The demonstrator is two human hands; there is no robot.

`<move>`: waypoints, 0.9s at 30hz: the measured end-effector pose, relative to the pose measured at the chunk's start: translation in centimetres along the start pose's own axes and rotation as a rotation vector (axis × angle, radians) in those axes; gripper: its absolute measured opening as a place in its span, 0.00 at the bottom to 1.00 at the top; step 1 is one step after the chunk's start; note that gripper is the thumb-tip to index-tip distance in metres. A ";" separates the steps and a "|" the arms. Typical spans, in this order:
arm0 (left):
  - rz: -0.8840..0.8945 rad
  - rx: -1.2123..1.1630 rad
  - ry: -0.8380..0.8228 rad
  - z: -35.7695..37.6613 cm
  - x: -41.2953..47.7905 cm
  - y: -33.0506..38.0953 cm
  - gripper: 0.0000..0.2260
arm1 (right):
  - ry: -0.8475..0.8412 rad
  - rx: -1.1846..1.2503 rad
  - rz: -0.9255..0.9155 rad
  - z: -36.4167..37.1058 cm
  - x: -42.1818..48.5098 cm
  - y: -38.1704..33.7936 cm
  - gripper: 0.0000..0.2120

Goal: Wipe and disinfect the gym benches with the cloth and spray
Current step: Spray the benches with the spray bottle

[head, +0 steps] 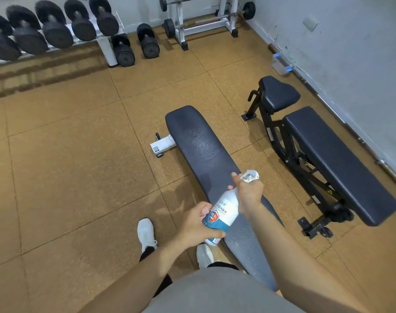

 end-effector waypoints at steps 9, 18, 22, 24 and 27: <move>0.073 0.088 -0.142 -12.0 4.9 -0.2 0.32 | 0.150 0.064 -0.014 9.5 -3.9 -2.1 0.11; 0.099 0.123 -0.186 -19.6 6.7 0.4 0.31 | 0.177 0.024 -0.108 16.2 -5.5 -3.6 0.09; 0.101 0.151 -0.191 -21.7 8.2 0.5 0.32 | 0.188 -0.008 -0.099 18.8 -4.7 -3.7 0.11; 0.085 0.152 -0.205 -22.8 9.3 0.6 0.32 | 0.183 0.001 -0.087 20.2 -4.0 -3.8 0.11; 0.056 0.149 -0.208 -24.4 11.5 1.0 0.33 | 0.146 0.041 -0.092 22.6 -2.4 -4.4 0.10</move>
Point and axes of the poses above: each hand's wrist, its own x-axis towards the middle knuckle, its own z-axis out of the palm, y = z × x, the point moved 8 cm from there along x, towards the middle knuckle, and after that the axes turned 4 degrees about y, right-handed, at the moved point
